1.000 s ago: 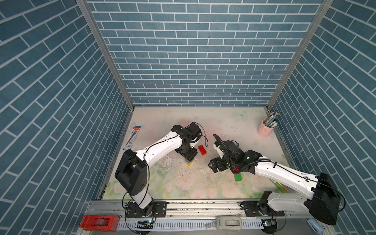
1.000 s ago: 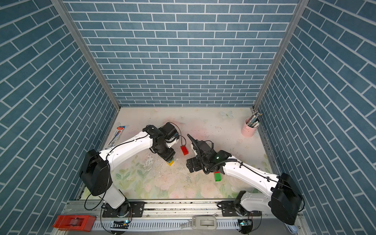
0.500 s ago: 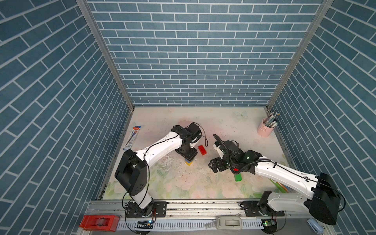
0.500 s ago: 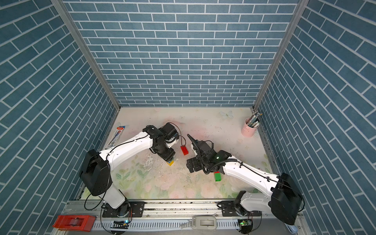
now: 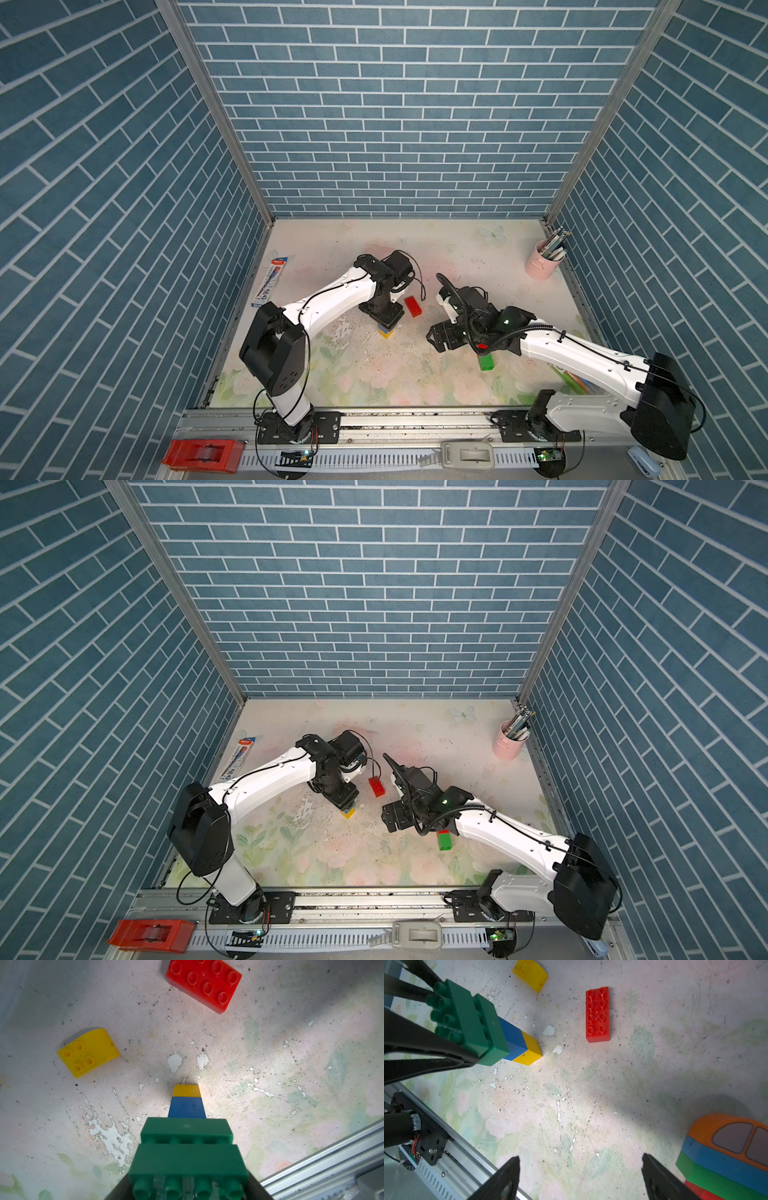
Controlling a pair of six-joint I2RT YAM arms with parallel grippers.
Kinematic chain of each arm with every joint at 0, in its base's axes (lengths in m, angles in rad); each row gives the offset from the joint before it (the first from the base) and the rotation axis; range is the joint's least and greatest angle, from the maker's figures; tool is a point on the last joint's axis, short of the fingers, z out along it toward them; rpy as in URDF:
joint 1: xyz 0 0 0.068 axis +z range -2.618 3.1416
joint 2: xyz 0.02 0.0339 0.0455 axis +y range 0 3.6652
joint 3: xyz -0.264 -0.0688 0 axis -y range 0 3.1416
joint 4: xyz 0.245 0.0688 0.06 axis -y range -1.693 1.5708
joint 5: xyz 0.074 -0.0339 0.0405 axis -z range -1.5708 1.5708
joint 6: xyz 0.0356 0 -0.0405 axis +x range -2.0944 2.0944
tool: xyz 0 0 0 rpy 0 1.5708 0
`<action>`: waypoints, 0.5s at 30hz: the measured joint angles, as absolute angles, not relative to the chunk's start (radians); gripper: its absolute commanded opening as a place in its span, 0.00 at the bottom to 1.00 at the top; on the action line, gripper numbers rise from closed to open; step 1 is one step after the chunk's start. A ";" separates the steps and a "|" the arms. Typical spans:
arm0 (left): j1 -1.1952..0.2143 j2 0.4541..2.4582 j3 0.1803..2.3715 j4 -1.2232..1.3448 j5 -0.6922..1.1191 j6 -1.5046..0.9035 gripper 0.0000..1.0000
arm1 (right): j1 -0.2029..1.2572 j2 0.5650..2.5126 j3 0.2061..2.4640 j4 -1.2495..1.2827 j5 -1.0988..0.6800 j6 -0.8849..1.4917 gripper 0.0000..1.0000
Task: Assemble an ice cream with lego
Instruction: Assemble the lego brick with the lego brick.
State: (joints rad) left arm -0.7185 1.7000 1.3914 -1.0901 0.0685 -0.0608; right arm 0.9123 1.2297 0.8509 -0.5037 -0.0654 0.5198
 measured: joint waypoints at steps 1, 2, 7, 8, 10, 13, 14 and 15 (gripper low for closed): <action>-0.719 1.700 1.391 -1.090 0.069 -0.067 0.33 | 0.911 1.230 0.851 -0.505 -0.065 0.520 0.93; -0.719 1.700 1.392 -1.091 0.070 -0.073 0.33 | 0.911 1.230 0.851 -0.505 -0.066 0.519 0.92; -0.719 1.732 1.434 -1.130 0.071 -0.106 0.38 | 0.907 1.232 0.852 -0.509 -0.068 0.519 0.92; -0.719 1.741 1.444 -1.140 0.072 -0.112 0.38 | 0.907 1.232 0.852 -0.509 -0.068 0.519 0.93; -0.719 1.750 1.455 -1.152 0.073 -0.120 0.40 | 0.907 1.232 0.852 -0.509 -0.068 0.519 0.93; -0.721 1.750 1.455 -1.154 0.070 -0.122 0.41 | 0.906 1.232 0.852 -0.509 -0.068 0.519 0.93; -0.722 1.750 1.455 -1.154 0.069 -0.121 0.42 | 0.905 1.232 0.852 -0.509 -0.068 0.519 0.93; -0.722 1.750 1.455 -1.154 0.068 -0.119 0.42 | 0.904 1.232 0.852 -0.509 -0.068 0.519 0.92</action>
